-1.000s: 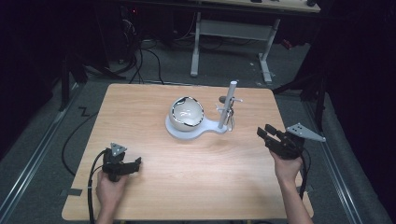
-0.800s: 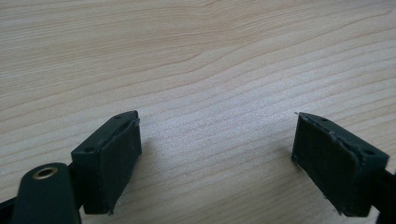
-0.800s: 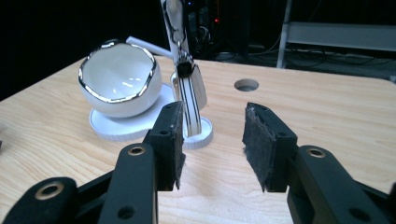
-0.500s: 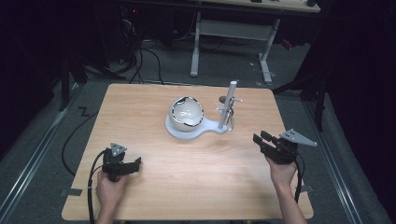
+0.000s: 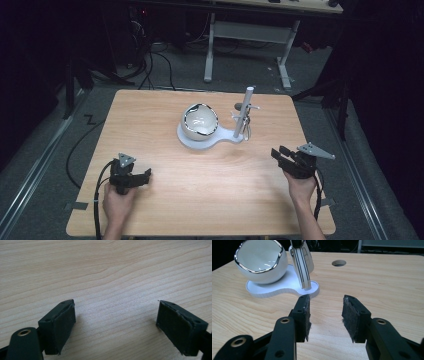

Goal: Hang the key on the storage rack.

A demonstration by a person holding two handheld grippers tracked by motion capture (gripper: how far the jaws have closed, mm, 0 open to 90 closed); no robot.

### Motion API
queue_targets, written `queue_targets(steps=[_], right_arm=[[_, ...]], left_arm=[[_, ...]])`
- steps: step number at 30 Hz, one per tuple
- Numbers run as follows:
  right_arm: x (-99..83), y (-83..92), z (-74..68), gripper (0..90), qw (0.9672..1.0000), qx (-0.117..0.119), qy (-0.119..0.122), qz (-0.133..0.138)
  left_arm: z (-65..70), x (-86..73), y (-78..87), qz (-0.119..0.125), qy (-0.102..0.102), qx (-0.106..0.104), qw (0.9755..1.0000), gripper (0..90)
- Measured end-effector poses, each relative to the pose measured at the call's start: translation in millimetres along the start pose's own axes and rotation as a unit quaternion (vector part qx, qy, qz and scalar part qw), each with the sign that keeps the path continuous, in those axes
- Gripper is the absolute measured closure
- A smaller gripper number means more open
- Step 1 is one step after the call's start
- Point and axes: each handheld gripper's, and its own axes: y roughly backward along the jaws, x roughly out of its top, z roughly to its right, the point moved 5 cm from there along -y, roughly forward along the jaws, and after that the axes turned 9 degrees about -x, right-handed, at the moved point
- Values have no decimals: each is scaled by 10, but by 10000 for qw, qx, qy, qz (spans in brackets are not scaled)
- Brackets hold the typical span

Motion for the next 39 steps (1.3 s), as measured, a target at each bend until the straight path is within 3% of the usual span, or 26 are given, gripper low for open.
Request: queue_targets(steps=[14,39], right_arm=[[-156,-162,-7,572,9996,-88,27,-278],[-383,-490,-41,528,9942,-478,460,-851]], left_arm=[[0,0,0,2,1,0,10000,160],[0,0,0,2,2,0,10000,160]])
